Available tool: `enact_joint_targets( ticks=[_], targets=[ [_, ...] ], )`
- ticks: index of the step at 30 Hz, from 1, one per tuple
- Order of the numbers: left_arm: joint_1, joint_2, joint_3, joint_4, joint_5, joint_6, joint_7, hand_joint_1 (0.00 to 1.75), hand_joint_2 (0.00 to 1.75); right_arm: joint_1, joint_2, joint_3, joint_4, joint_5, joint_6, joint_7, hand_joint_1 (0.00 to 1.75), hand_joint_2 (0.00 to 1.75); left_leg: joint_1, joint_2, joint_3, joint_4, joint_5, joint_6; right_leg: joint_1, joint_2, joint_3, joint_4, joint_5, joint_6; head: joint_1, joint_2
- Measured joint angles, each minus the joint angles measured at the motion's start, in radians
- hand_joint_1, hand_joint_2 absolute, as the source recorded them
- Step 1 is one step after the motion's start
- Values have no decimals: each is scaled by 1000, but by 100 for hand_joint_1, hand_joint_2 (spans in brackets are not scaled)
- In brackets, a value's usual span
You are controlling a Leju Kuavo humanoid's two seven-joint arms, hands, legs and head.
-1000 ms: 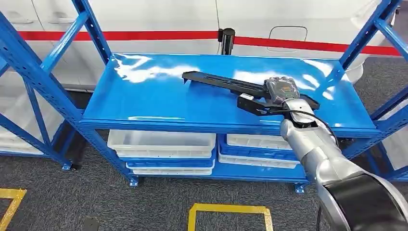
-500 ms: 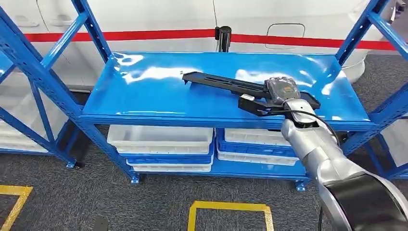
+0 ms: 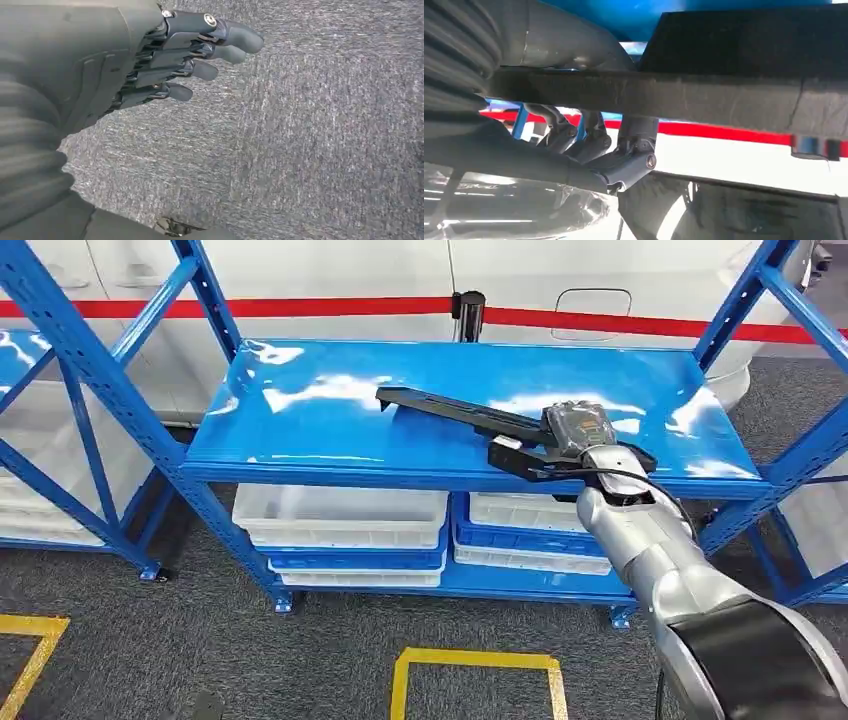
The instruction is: Take the parts from the cabinet and place them on the table.
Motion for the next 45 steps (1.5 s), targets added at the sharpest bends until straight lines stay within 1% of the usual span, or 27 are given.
enact_joint_targets(
  ticks=[1,3,5,6,8,9,13,14,16,18,20,21,23,24,25,28,29,31,32,34,35,37,38,39,40,43,45],
  targets=[
    [0,0,0,0,0,0,1,0,175,-2,1,0,0,0,0,-2,175,175,0,1,-13,1,10,9,-1,0,-26,64,-46,-11,2,0],
    [1,-1,0,0,-2,0,1,0,175,3,1,0,0,-5,-2,-11,175,175,-3,1,-37,2,27,9,-3,0,-87,237,-129,-16,2,0],
    [2,-2,0,0,-3,0,1,0,175,4,0,-7,0,-13,-5,-21,175,175,-4,0,-57,3,41,7,-4,0,-93,296,-143,-1,2,0],
    [3,-3,0,0,-4,0,2,0,175,3,0,-10,-1,-18,-7,-28,175,175,-4,-1,-64,4,48,5,-5,0,-56,251,-126,9,1,0],
    [4,-5,0,0,-7,0,3,0,175,-3,0,-16,-3,-24,-13,-37,175,175,-4,-2,-77,10,56,-3,-6,-2,71,57,-75,23,2,0],
    [4,-5,0,0,-10,0,3,0,175,-7,0,-19,-7,-28,-17,-41,175,175,-6,-2,-85,18,59,-7,-7,-5,125,-30,-79,17,3,0],
    [6,-5,0,0,-13,0,4,0,175,-14,-3,-37,-13,-38,-25,-46,175,175,-11,-4,-104,26,79,-31,4,1,110,-29,-61,-7,2,0],
    [9,-3,0,0,-13,0,4,0,175,-15,-3,-40,-14,-40,-26,-49,175,175,-6,-6,-114,31,77,-36,-24,-1,107,-35,-51,-22,3,0],
    [14,-5,0,0,-13,0,4,0,175,-18,-3,-41,-16,-40,-26,-50,175,175,1,-8,-145,120,-21,-50,-19,-3,93,-35,-36,-42,-2,0],
    [13,-4,0,0,-13,0,4,0,175,-19,-2,-44,-18,-42,-27,-52,175,175,8,-8,-200,291,-119,-65,-17,-3,78,-34,-23,-44,-2,0],
    [13,-4,-1,0,-18,-2,6,0,175,-18,-4,-49,-18,-48,-31,-54,175,175,14,-8,-211,371,-142,-73,-16,-2,62,-32,-11,-38,-2,0],
    [13,-4,-2,0,-24,-3,8,0,175,-18,-8,-53,-18,-52,-32,-56,175,175,18,-7,-178,334,-119,-74,-17,-1,53,-30,-4,-35,-2,0],
    [11,-3,-5,0,-27,-5,8,0,175,-19,-16,-60,-19,-55,-33,-56,175,175,22,-7,-56,156,-57,-70,-18,-1,44,-25,2,-26,-3,0],
    [10,-3,-5,0,-29,-5,8,0,175,-21,-21,-64,-21,-56,-33,-56,175,175,22,-9,2,69,-50,-65,-18,-2,43,-23,5,-22,-2,0],
    [9,-3,-6,0,-32,-8,8,0,175,-23,-26,-68,-24,-58,-34,-56,175,175,16,-10,16,45,-62,-61,-13,-2,36,-23,11,-13,-1,0],
    [10,-2,-7,0,-36,-11,10,0,175,-28,-38,-80,-30,-72,-39,-64,175,175,4,-10,-1,50,-45,-42,-17,-4,33,-33,32,12,-6,0],
    [10,-2,-8,0,-37,-12,10,0,175,-26,-43,-85,-33,-75,-42,-70,175,175,2,-8,-5,33,-30,-26,-10,-3,33,-41,41,25,-6,0],
    [6,-5,-10,0,-37,-12,10,0,175,-30,-56,-92,-37,-79,-55,-81,175,175,7,0,-18,14,2,4,-8,-3,-12,27,-30,3,0,0],
    [5,-4,-11,0,-37,-12,10,0,175,-31,-61,-95,-39,-81,-58,-84,175,175,4,0,-31,14,11,5,-9,-3,-41,105,-78,-7,1,0],
    [5,-4,-11,0,-37,-12,10,0,175,-27,-66,-101,-40,-84,-56,-94,175,175,0,0,-57,15,30,9,-10,-3,-94,270,-149,-8,0,0],
    [5,-4,-10,0,-37,-12,10,0,175,-25,-69,-105,-41,-86,-56,-98,175,175,-2,0,-68,15,39,9,-10,-3,-97,301,-152,0,0,0],
    [5,-5,-11,0,-36,-12,10,0,175,-25,-72,-108,-47,-90,-56,-101,175,175,-4,-1,-90,16,56,5,-9,-3,-34,229,-111,18,1,0],
    [5,-6,-11,0,-37,-12,9,0,175,-27,-72,-111,-54,-91,-56,-103,175,175,-5,-1,-101,17,65,1,-9,-3,31,132,-80,25,0,0],
    [5,-6,-11,0,-37,-12,9,0,175,-31,-73,-114,-59,-91,-56,-103,175,175,-5,-1,-110,22,72,-4,-9,-4,99,34,-68,23,0,0],
    [5,-6,-11,0,-37,-12,9,0,175,-36,-75,-115,-64,-92,-55,-103,175,175,-11,-1,-122,27,77,-11,-3,-3,149,-39,-93,13,1,0],
    [6,-7,-10,0,-37,-12,9,0,175,-39,-82,-121,-70,-94,-53,-103,175,175,-10,-3,-131,25,105,-25,11,0,120,-26,-75,-2,2,0],
    [8,-6,-11,0,-36,-11,8,0,175,-37,-84,-125,-71,-97,-53,-101,175,175,-4,-8,-146,37,91,-38,-16,-5,112,-31,-55,-22,2,0]
  ],
)
